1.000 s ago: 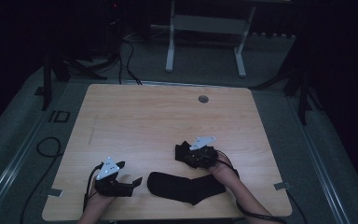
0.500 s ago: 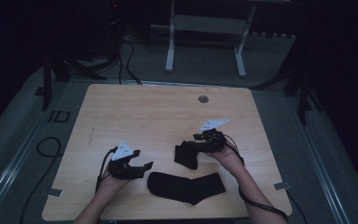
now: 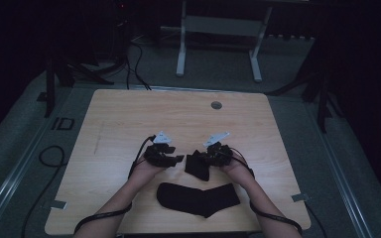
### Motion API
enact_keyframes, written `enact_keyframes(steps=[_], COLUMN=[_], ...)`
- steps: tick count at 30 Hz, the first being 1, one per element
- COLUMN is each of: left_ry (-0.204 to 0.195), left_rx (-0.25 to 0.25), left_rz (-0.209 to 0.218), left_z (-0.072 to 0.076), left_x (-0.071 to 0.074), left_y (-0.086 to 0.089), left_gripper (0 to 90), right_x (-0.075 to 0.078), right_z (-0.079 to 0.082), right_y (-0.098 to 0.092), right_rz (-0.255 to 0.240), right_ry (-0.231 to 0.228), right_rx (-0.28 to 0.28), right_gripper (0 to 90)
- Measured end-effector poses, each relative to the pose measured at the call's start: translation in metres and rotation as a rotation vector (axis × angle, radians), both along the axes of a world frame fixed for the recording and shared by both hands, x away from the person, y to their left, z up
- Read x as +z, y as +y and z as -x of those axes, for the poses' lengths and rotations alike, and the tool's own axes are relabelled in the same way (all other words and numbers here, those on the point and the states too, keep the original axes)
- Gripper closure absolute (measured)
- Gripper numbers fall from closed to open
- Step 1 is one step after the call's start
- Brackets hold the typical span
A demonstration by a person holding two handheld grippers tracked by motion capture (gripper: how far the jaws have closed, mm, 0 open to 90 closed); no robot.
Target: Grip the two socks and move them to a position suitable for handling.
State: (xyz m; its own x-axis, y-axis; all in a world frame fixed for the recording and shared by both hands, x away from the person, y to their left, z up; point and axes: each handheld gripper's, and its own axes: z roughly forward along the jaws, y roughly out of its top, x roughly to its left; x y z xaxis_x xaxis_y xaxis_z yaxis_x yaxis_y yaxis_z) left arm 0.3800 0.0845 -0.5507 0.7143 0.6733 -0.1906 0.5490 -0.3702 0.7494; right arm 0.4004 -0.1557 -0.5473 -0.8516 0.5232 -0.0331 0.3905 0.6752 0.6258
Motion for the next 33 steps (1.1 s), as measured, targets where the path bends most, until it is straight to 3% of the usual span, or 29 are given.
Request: enact_keyframes(steps=[3, 5, 8, 13, 18, 23, 25, 28, 33], left_ry=[0.043, 0.060, 0.066, 0.073, 0.035, 0.005, 0.004, 0.015, 0.004], left_rx=[-0.029, -0.052, -0.062, -0.049, -0.039, 0.018, 0.029, 0.069, 0.041], left_rz=[0.031, 0.015, 0.005, 0.022, -0.026, -0.016, -0.020, 0.001, 0.029], left_z=[-0.008, -0.010, -0.013, -0.013, -0.006, 0.002, 0.003, 0.011, 0.025], left_x=[-0.007, -0.010, -0.015, -0.019, -0.013, -0.003, -0.002, 0.002, 0.008], left_y=[-0.007, -0.013, -0.019, -0.024, -0.022, -0.005, -0.001, 0.020, 0.030], left_gripper=[49.8, 50.0, 57.7, 87.5, 90.0, 90.0, 90.0, 89.9, 89.8], right_x=[-0.001, -0.002, -0.002, -0.002, 0.002, 0.013, 0.016, 0.025, 0.029], right_z=[0.000, 0.000, 0.000, 0.000, 0.003, 0.008, 0.010, 0.012, 0.012], right_y=[0.000, 0.000, 0.002, 0.002, -0.003, -0.015, -0.019, -0.035, -0.052], right_rz=[-0.003, -0.005, -0.002, 0.000, -0.017, -0.057, -0.066, -0.095, -0.148], right_ry=[-0.010, -0.013, -0.019, -0.020, -0.044, -0.074, -0.082, -0.097, -0.083], right_rx=[0.004, 0.005, 0.008, 0.005, -0.005, -0.028, -0.036, -0.070, -0.099], right_gripper=[85.3, 85.7, 86.1, 86.2, 87.1, 87.3, 87.3, 87.3, 87.3])
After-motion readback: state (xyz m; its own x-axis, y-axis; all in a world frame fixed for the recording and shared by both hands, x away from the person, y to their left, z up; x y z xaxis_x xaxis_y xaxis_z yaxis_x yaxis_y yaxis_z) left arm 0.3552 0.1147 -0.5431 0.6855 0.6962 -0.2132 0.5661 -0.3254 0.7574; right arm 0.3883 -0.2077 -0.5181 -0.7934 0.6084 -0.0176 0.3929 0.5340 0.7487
